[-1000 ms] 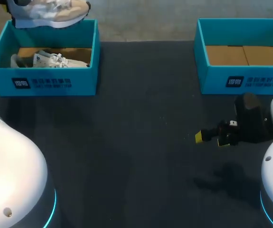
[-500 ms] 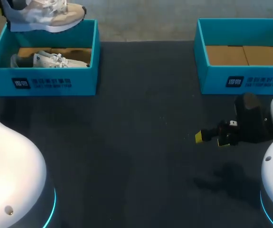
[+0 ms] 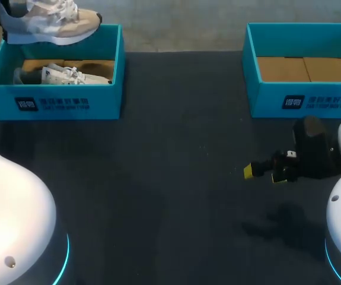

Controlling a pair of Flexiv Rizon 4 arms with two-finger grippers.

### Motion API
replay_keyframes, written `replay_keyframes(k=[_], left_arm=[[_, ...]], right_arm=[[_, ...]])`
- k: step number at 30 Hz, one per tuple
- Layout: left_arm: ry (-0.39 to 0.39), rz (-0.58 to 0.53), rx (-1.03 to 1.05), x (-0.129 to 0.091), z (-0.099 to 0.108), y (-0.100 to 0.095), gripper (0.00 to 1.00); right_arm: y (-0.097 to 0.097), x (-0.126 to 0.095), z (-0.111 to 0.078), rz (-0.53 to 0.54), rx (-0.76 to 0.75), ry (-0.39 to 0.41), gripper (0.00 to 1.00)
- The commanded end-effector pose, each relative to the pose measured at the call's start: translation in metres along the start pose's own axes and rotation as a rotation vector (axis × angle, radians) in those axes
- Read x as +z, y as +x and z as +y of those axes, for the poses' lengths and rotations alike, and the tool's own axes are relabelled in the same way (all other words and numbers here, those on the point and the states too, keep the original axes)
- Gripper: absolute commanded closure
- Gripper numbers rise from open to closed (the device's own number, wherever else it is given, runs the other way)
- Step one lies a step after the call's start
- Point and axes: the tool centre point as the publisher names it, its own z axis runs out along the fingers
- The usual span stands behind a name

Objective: Take the shoe out of the shoebox, open the shoe tongue, remove and reinsert the insole, then place the shoe into the shoebox

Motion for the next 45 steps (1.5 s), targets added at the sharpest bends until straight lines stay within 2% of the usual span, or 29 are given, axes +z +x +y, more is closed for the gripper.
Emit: replay_keyframes(k=[1, 20, 34, 45], left_arm=[[-0.008, 0.008, 0.002, 0.011, 0.003, -0.002, 1.00], [-0.017, 0.055, 0.008, 0.065, 0.016, -0.026, 1.00], [-0.041, 0.034, 0.020, 0.091, 0.018, -0.041, 1.00], [-0.028, 0.029, 0.020, 0.115, 0.023, -0.052, 1.00]], right_arm=[[0.002, -0.001, -0.002, -0.005, 0.002, -0.002, 0.00], [0.002, -0.001, -0.002, -0.005, 0.002, -0.002, 0.00], [0.002, -0.001, -0.002, -0.005, 0.002, -0.002, 0.00], [0.002, -0.001, -0.002, -0.005, 0.002, -0.002, 0.00]])
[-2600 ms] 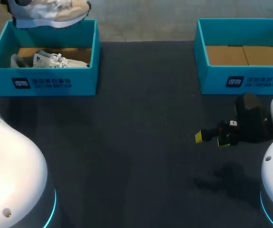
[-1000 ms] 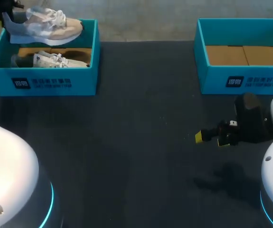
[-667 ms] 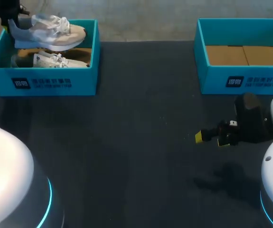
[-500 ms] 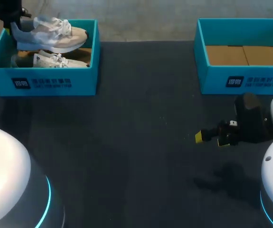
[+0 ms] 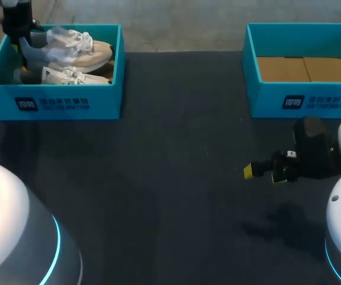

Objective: Take the shoe out of the shoebox, open the shoe tongue, remove and reinsert the insole, then place the shoe into the shoebox

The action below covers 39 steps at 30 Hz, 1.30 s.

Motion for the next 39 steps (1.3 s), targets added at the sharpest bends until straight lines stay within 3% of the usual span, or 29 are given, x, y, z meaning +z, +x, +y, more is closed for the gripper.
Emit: replay_keyframes(k=[1, 11, 26, 27, 30, 31, 32, 39], left_arm=[[0.011, -0.001, 0.006, 0.011, 0.006, -0.004, 1.00], [0.011, 0.007, 0.029, 0.027, 0.007, -0.014, 1.00], [0.074, 0.008, 0.032, 0.052, 0.012, -0.020, 1.00], [0.078, 0.011, 0.037, 0.052, 0.011, -0.021, 0.64], [0.078, 0.008, 0.050, 0.048, 0.008, -0.019, 0.16], [0.075, 0.004, 0.054, 0.046, 0.007, -0.019, 0.07], [0.072, -0.001, 0.057, 0.043, 0.007, -0.018, 0.00], [0.050, -0.045, 0.074, 0.019, 0.001, -0.014, 0.00]], right_arm=[[0.002, -0.001, -0.002, -0.005, 0.002, -0.002, 0.00], [0.002, -0.001, -0.002, -0.005, 0.002, -0.002, 0.00], [0.002, -0.001, -0.002, -0.005, 0.002, -0.002, 0.00], [0.002, -0.001, -0.002, -0.005, 0.002, -0.002, 0.00], [0.002, -0.001, -0.002, -0.005, 0.002, -0.002, 0.00], [0.002, -0.001, -0.002, -0.005, 0.002, -0.002, 0.00], [0.002, -0.001, -0.002, -0.005, 0.002, -0.002, 0.00], [0.002, -0.001, -0.002, -0.005, 0.002, -0.002, 0.00]])
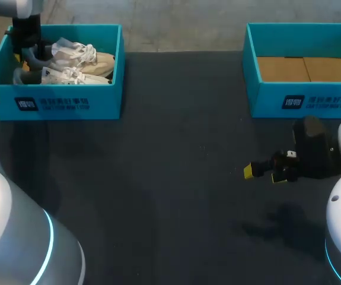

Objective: Take the shoe out of the shoebox, open the shoe tongue, remove and reinsert the insole, then place the shoe into the shoebox

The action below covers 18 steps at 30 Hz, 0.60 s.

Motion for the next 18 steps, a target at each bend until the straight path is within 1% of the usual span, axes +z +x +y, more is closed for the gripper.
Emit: replay_keyframes(k=[1, 2, 3, 10, 11, 12, 16, 18], left_arm=[[-0.016, -0.022, 0.010, -0.021, -0.008, 0.008, 0.00], [-0.016, -0.022, 0.010, -0.021, -0.008, 0.008, 0.00], [-0.022, -0.040, 0.019, -0.029, -0.011, 0.008, 0.00], [-0.060, -0.097, 0.029, -0.058, -0.021, 0.010, 0.00], [-0.062, -0.100, 0.028, -0.060, -0.021, 0.010, 0.00], [-0.072, -0.111, 0.032, -0.067, -0.025, 0.011, 0.00], [-0.076, -0.123, 0.056, -0.083, -0.034, 0.010, 0.00], [-0.078, -0.124, 0.049, -0.084, -0.034, 0.010, 0.00]], right_arm=[[0.002, -0.001, -0.002, -0.005, 0.001, -0.002, 0.00], [0.002, -0.001, -0.002, -0.005, 0.001, -0.002, 0.00], [0.002, -0.001, -0.002, -0.005, 0.001, -0.002, 0.00], [0.002, -0.001, -0.002, -0.005, 0.001, -0.002, 0.00], [0.002, -0.001, -0.002, -0.005, 0.001, -0.002, 0.00], [0.002, -0.001, -0.002, -0.005, 0.001, -0.002, 0.00], [0.002, -0.001, -0.002, -0.005, 0.001, -0.002, 0.00], [0.002, -0.001, -0.002, -0.005, 0.001, -0.002, 0.00]])
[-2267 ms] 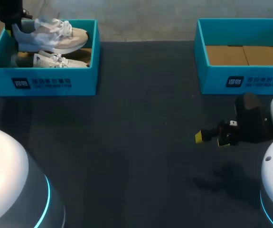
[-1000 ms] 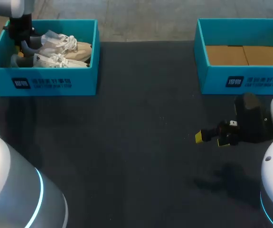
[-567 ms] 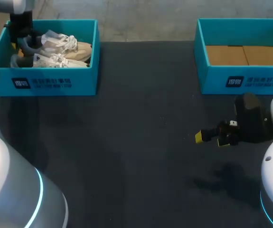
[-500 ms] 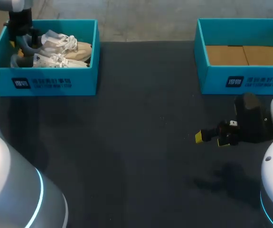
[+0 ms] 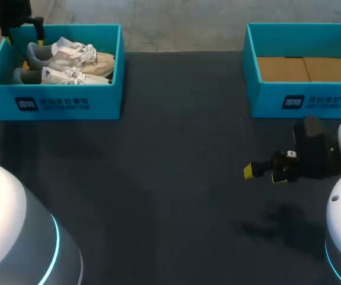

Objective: Take the shoe out of the shoebox, open the shoe tongue, remove and reinsert the insole, then place the shoe into the shoebox

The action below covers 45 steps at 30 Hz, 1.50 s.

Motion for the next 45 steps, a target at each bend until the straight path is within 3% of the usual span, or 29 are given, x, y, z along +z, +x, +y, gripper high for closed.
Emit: replay_keyframes(k=[1, 21, 26, 34, 45], left_arm=[[-0.044, 0.008, -0.003, -0.017, -0.026, -0.002, 0.00], [-0.044, 0.008, -0.003, -0.017, -0.026, -0.002, 0.00], [-0.032, -0.029, 0.007, -0.008, -0.054, 0.001, 0.00], [-0.036, -0.027, 0.039, -0.013, -0.092, 0.001, 0.00], [-0.055, -0.045, 0.059, -0.018, -0.130, -0.002, 0.00]], right_arm=[[0.002, -0.001, -0.002, -0.005, 0.002, -0.002, 0.00], [0.002, -0.001, -0.002, -0.005, 0.002, -0.002, 0.00], [0.002, -0.001, -0.002, -0.005, 0.002, -0.002, 0.00], [0.002, -0.001, -0.002, -0.005, 0.002, -0.002, 0.00], [0.002, -0.001, -0.002, -0.005, 0.002, -0.002, 0.00]])
